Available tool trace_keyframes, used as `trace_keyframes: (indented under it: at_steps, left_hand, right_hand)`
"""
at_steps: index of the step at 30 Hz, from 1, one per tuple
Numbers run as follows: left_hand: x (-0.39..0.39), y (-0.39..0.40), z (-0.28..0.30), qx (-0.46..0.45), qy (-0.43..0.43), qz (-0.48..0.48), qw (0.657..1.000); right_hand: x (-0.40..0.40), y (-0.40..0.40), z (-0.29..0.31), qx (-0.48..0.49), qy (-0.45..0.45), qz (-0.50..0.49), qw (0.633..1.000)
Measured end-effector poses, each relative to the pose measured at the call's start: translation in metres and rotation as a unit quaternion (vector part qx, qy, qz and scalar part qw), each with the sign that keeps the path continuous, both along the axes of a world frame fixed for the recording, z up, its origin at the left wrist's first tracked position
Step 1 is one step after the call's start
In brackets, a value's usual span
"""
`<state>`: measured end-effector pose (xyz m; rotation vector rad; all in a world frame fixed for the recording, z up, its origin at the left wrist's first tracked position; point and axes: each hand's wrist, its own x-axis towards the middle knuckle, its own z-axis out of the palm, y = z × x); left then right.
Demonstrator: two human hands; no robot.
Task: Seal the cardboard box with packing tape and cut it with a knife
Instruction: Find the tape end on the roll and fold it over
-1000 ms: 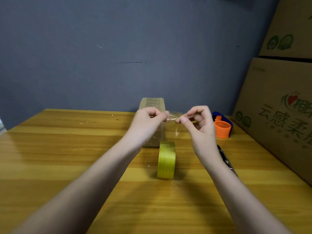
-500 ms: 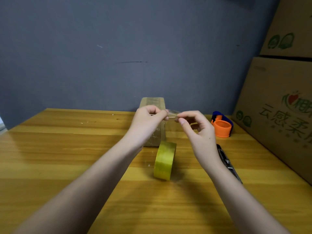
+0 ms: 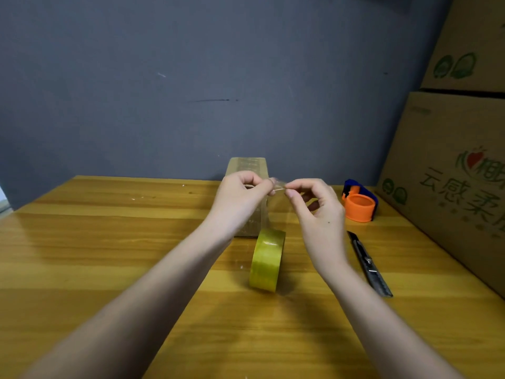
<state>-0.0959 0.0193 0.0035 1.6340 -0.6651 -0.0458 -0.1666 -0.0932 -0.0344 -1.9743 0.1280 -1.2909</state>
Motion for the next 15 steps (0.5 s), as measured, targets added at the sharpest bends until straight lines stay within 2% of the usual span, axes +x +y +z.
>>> trace_keyframes:
  at_steps: [11, 15]
  left_hand:
    - [0.0032, -0.0046, -0.0073, 0.032, -0.057, 0.074, 0.995]
    - [0.0027, -0.0072, -0.0058, 0.084, -0.118, 0.111, 0.983]
  right_hand:
    - [0.004, 0.0079, -0.0084, 0.028, -0.025, -0.018, 0.999]
    - [0.0061, 0.0079, -0.011, -0.003, -0.027, -0.034, 0.999]
